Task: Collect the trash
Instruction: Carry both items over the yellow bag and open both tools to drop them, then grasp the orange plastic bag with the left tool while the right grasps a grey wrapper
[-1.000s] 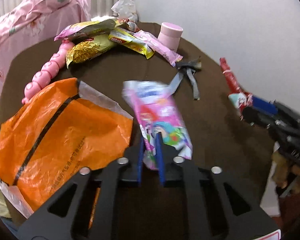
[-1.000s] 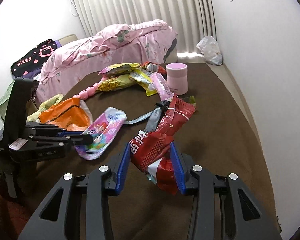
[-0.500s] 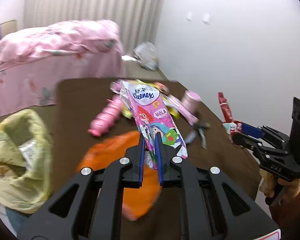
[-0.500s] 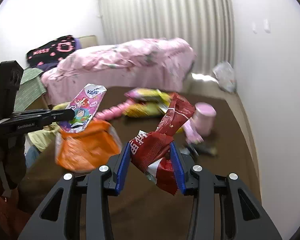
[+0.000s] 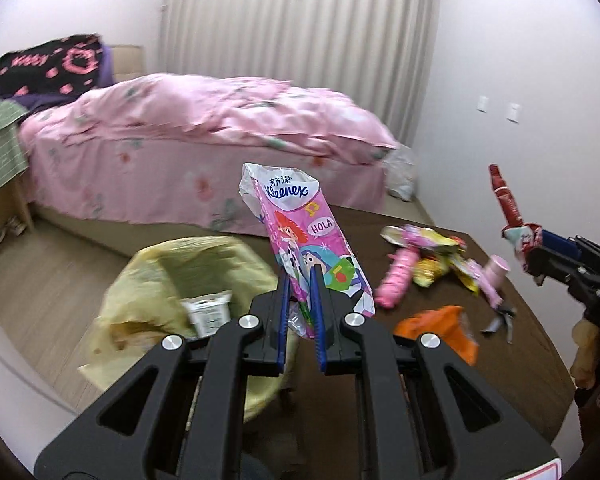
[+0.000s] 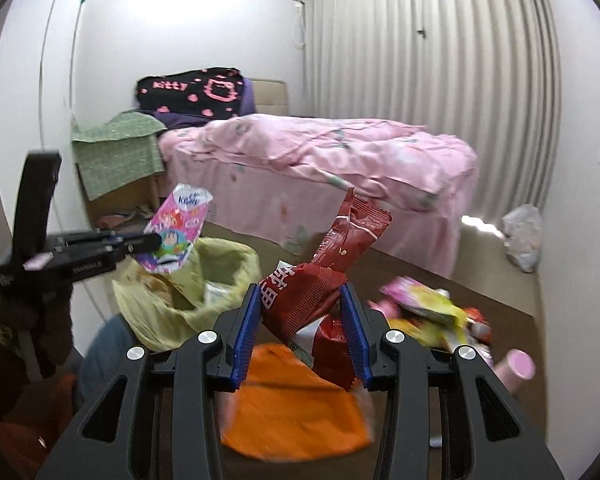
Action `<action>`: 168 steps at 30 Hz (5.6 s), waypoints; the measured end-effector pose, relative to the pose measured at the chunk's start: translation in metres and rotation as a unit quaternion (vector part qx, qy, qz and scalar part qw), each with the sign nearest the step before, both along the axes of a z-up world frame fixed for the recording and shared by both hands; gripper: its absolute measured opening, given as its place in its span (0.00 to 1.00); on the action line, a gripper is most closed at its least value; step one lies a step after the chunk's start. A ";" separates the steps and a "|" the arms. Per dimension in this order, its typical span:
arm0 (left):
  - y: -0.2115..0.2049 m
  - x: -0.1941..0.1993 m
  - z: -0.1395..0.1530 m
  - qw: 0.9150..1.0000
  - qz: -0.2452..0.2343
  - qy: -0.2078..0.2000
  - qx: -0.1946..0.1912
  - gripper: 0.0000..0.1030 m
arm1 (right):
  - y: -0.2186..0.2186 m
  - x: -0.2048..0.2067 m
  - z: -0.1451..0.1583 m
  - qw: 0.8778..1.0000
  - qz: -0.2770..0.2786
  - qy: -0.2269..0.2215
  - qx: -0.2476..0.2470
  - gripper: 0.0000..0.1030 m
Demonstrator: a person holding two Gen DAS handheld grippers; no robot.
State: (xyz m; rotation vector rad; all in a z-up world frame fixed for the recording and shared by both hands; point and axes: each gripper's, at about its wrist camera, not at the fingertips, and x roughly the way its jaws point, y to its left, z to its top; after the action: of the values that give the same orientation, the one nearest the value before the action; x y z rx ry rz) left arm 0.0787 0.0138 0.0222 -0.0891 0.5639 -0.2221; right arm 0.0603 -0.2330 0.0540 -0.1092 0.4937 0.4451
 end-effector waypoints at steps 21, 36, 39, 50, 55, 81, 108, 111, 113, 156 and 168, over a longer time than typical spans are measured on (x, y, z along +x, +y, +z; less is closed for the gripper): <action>0.089 0.050 -0.078 0.985 0.141 0.096 -0.037 0.10 | 0.161 0.140 -0.071 0.974 0.179 0.140 -0.018 0.37; 0.097 0.064 -0.089 0.981 0.147 0.105 -0.068 0.25 | 0.173 0.182 -0.097 0.965 0.172 0.195 0.013 0.39; 0.100 0.061 -0.085 0.980 0.154 0.095 -0.079 0.33 | 0.170 0.181 -0.095 0.965 0.166 0.201 0.027 0.47; 0.099 0.052 -0.065 0.979 0.167 0.077 -0.085 0.37 | 0.123 0.156 -0.062 0.977 0.135 0.161 0.037 0.47; 0.070 0.050 -0.056 0.986 0.133 0.069 -0.077 0.39 | 0.076 0.130 -0.041 0.990 0.087 0.108 0.025 0.47; -0.132 0.029 -0.064 0.984 -0.143 0.102 -0.012 0.44 | -0.224 0.030 -0.146 0.963 -0.210 0.171 -0.001 0.58; -0.142 0.034 -0.071 0.984 -0.139 0.112 0.002 0.48 | -0.160 0.013 -0.165 0.971 -0.089 0.218 0.033 0.58; -0.141 0.037 -0.080 0.981 -0.143 0.131 -0.001 0.49 | -0.140 -0.003 -0.166 0.976 -0.083 0.203 -0.010 0.58; -0.143 0.039 -0.087 0.979 -0.144 0.144 0.004 0.49 | -0.132 -0.008 -0.166 0.975 -0.094 0.194 -0.045 0.58; -0.157 0.047 -0.100 0.966 -0.169 0.195 -0.004 0.41 | -0.157 -0.067 -0.143 0.957 -0.212 0.199 0.020 0.58; -0.165 0.024 -0.095 0.973 -0.171 0.149 0.039 0.29 | -0.153 -0.049 -0.157 0.954 -0.212 0.211 0.019 0.30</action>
State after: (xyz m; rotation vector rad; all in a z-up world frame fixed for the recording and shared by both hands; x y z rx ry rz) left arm 0.1031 -0.1511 -0.0729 0.0545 0.8865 -0.5277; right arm 0.0110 -0.3857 -0.1035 0.1322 0.9059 0.0492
